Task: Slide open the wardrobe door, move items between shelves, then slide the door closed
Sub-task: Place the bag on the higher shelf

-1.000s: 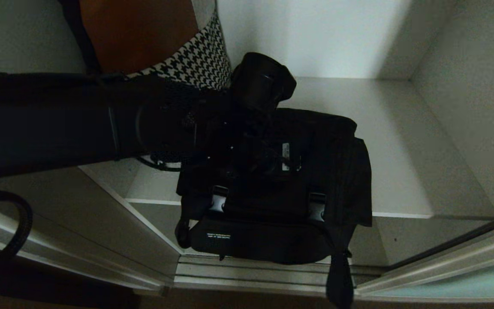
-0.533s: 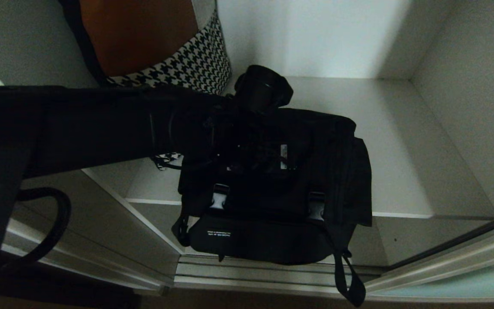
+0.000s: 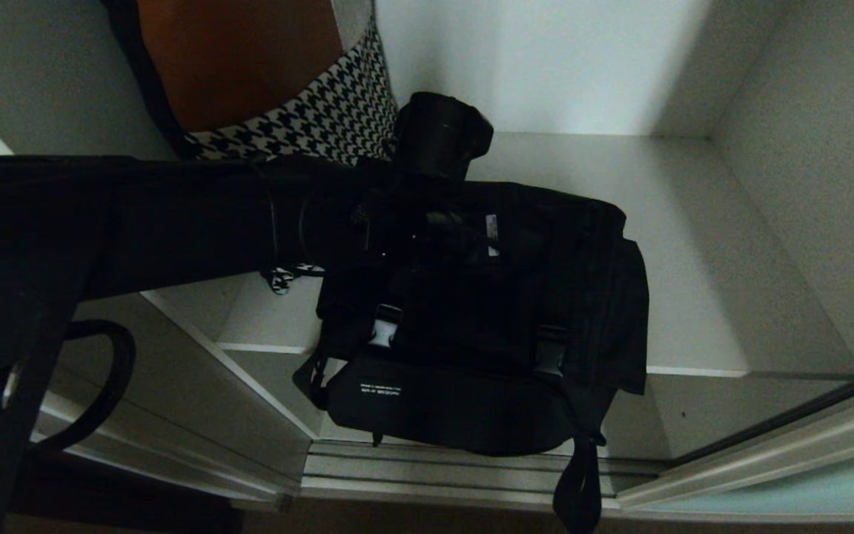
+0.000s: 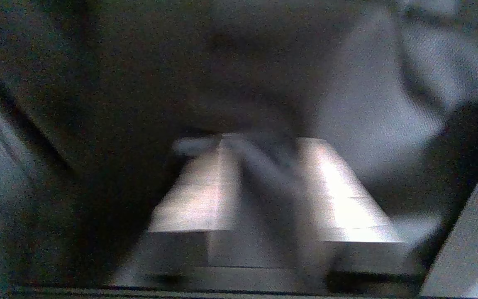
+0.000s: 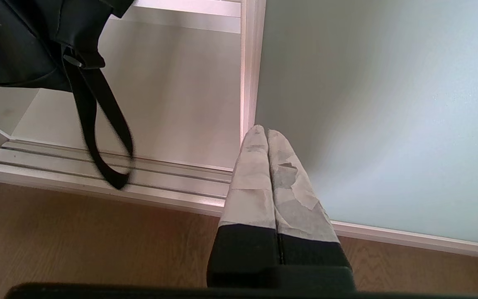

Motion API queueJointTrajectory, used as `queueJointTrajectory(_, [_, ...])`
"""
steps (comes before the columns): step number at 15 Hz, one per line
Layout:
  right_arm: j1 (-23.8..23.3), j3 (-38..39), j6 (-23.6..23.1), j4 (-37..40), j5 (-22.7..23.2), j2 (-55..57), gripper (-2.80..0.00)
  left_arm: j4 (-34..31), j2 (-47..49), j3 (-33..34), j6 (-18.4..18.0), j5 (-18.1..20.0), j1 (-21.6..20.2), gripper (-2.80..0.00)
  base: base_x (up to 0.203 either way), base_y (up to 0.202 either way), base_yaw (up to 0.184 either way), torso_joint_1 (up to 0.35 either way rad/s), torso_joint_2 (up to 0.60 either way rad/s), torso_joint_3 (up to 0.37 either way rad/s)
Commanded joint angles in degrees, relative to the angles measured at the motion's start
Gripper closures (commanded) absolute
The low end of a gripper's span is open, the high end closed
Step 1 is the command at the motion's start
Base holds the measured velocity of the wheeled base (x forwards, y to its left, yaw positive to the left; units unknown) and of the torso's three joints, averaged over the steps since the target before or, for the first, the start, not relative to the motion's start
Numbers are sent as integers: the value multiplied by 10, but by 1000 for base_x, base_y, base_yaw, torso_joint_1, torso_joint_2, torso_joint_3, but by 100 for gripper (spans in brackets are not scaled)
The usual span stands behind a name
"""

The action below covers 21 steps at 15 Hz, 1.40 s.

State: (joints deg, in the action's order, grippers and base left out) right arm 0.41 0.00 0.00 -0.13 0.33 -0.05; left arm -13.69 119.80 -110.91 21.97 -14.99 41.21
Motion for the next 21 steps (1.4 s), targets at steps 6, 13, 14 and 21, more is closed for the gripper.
queueJointTrajectory(6, [0, 0, 0, 0, 0, 0, 0, -3, 48, -3, -15, 6, -17, 0, 0, 0, 0, 0, 0, 0])
queueJointTrajectory(13, [0, 0, 0, 0, 0, 0, 0, 233, 54, -6, -99, 6, -42, 0, 0, 0, 0, 0, 0, 0])
queueJointTrajectory(14, [0, 0, 0, 0, 0, 0, 0, 262, 60, -6, -130, 7, -44, 0, 0, 0, 0, 0, 0, 0])
queueJointTrajectory(21, [0, 0, 0, 0, 0, 0, 0, 411, 93, -6, -209, 10, -70, 0, 0, 0, 0, 0, 0, 0])
